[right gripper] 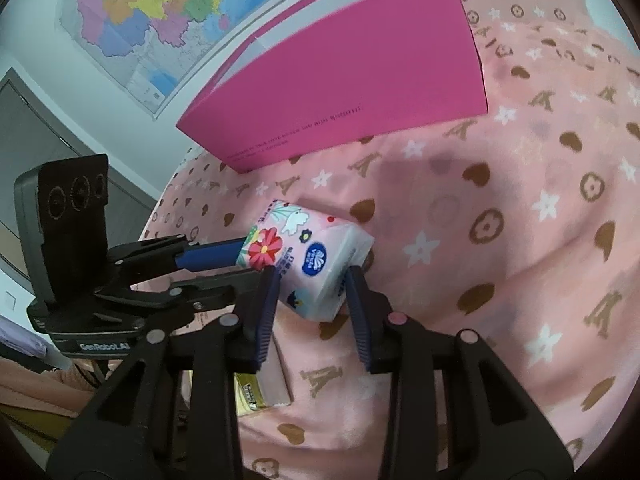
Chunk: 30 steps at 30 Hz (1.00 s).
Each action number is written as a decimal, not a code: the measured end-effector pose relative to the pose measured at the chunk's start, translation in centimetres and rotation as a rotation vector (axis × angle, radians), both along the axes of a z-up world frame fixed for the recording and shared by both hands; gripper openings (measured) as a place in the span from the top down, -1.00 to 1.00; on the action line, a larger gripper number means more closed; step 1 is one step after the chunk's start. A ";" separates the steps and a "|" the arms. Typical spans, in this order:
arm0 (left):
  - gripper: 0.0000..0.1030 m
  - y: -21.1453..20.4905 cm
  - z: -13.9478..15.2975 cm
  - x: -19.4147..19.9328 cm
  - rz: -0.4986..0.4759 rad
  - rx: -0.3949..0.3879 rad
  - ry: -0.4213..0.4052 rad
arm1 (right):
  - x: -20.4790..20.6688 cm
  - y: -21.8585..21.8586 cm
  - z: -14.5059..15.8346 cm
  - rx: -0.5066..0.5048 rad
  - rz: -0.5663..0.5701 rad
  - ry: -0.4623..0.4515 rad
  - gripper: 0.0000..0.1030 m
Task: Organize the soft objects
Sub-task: 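Place the floral tissue pack into the pink box and release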
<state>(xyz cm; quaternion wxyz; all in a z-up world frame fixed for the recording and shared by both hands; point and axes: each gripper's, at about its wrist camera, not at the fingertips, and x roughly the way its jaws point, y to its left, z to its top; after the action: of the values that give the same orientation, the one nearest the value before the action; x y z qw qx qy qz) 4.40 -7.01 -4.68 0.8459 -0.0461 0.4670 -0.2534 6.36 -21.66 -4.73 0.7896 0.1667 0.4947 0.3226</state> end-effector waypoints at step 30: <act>0.24 0.8 10.0 7.9 0.044 -0.052 -0.200 | 9.4 -0.2 10.9 -0.043 0.009 -0.280 0.27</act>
<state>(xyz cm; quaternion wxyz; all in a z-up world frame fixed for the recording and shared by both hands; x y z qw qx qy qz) 12.31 -6.22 5.35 0.8922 -0.0529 0.3723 -0.2502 15.79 -21.86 6.16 0.8528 0.1008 0.3871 0.3357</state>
